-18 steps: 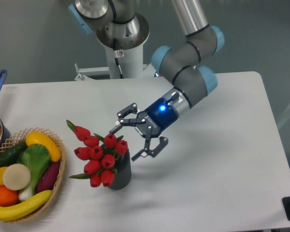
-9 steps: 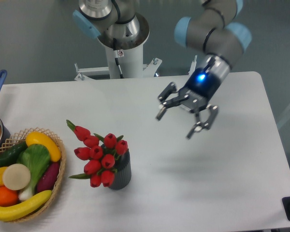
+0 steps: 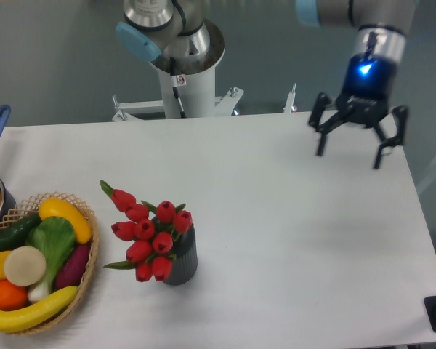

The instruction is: Insert the flowers into the vase

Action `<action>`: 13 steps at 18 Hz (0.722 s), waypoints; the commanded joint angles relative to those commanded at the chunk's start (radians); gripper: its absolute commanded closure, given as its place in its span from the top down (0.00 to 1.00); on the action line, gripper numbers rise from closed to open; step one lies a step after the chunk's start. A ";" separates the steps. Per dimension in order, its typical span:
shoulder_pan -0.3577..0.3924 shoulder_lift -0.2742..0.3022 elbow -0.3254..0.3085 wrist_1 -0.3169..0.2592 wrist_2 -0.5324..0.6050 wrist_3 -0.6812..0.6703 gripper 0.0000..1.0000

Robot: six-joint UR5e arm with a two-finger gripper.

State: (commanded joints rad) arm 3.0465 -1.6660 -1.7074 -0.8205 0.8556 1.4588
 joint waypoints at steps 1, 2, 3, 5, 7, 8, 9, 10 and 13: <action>0.000 0.011 0.002 -0.008 0.026 0.015 1.00; 0.002 0.020 0.000 -0.026 0.057 0.044 1.00; 0.005 0.034 -0.001 -0.060 0.092 0.086 1.00; 0.014 0.057 0.006 -0.164 0.187 0.199 1.00; 0.017 0.068 0.015 -0.241 0.274 0.322 1.00; 0.020 0.071 0.021 -0.268 0.320 0.368 1.00; 0.026 0.074 0.029 -0.302 0.354 0.402 1.00; 0.028 0.075 0.041 -0.339 0.385 0.423 1.00; 0.031 0.081 0.067 -0.465 0.466 0.550 1.00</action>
State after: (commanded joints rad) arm 3.0771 -1.5846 -1.6399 -1.2850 1.3220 2.0089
